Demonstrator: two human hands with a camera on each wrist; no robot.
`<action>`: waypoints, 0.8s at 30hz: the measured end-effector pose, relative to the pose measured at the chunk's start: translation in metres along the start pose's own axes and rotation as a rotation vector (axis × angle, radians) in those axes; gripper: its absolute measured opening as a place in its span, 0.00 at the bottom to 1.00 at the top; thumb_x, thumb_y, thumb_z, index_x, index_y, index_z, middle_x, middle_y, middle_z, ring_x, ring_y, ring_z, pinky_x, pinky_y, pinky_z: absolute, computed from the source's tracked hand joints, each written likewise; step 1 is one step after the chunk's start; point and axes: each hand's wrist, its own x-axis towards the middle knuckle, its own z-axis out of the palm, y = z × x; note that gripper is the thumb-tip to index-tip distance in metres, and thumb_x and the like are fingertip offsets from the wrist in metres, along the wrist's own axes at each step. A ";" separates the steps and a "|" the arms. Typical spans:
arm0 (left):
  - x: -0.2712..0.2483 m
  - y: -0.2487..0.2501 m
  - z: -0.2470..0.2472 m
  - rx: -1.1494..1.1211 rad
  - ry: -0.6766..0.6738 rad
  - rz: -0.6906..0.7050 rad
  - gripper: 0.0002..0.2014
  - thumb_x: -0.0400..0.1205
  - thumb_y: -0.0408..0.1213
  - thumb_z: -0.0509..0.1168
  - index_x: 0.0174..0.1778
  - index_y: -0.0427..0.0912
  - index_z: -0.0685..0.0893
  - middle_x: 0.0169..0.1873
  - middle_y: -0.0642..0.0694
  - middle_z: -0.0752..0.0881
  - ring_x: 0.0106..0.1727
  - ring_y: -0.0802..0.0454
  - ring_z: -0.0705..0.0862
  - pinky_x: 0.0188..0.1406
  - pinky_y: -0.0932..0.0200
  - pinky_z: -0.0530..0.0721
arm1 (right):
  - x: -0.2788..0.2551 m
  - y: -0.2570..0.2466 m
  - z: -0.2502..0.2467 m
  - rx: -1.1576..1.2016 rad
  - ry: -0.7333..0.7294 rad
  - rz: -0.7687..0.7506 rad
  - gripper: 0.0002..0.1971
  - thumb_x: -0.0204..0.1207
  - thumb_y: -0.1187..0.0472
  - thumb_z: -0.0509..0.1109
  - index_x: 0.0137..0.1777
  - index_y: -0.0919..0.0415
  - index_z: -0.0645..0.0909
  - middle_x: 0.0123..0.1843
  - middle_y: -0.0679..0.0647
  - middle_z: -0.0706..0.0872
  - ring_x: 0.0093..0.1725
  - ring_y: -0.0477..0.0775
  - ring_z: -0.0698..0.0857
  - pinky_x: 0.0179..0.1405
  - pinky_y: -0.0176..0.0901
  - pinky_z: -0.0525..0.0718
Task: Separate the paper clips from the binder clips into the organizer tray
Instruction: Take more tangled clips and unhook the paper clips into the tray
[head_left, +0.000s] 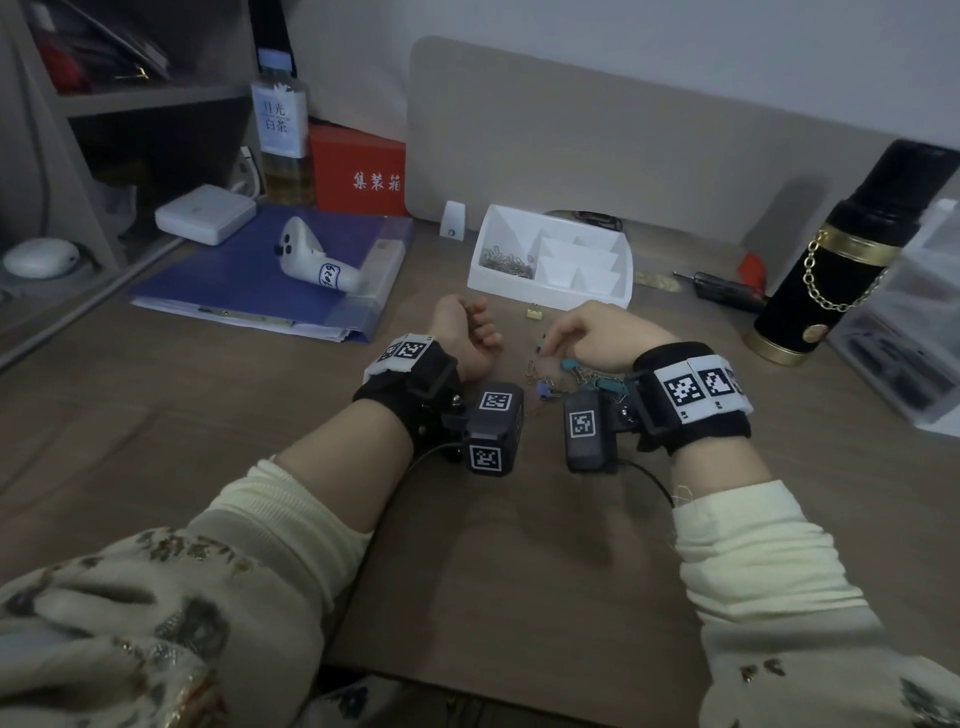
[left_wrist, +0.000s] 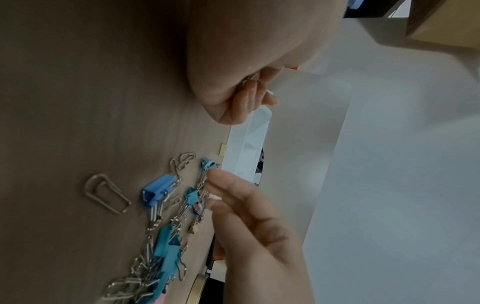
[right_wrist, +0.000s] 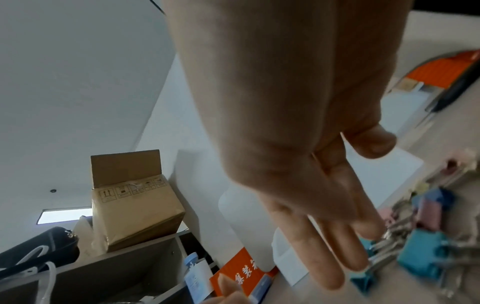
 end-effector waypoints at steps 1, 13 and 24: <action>0.000 -0.001 0.000 0.011 -0.001 -0.005 0.19 0.85 0.36 0.44 0.28 0.41 0.69 0.09 0.51 0.63 0.07 0.56 0.59 0.11 0.75 0.56 | -0.003 0.003 -0.001 -0.007 -0.015 0.025 0.19 0.74 0.74 0.60 0.47 0.49 0.85 0.57 0.47 0.86 0.61 0.49 0.82 0.59 0.42 0.81; 0.001 -0.006 0.002 0.085 -0.038 -0.042 0.19 0.85 0.38 0.45 0.29 0.41 0.70 0.11 0.51 0.64 0.09 0.56 0.60 0.13 0.71 0.57 | -0.019 0.003 0.008 0.012 -0.089 -0.014 0.11 0.68 0.58 0.79 0.50 0.51 0.86 0.41 0.42 0.83 0.40 0.42 0.81 0.38 0.33 0.76; 0.001 -0.007 0.002 0.090 -0.048 -0.048 0.20 0.86 0.38 0.44 0.29 0.41 0.70 0.12 0.51 0.64 0.10 0.56 0.60 0.14 0.72 0.56 | -0.016 0.006 0.006 0.107 0.154 0.050 0.08 0.70 0.64 0.75 0.49 0.61 0.84 0.39 0.47 0.84 0.40 0.46 0.81 0.34 0.33 0.77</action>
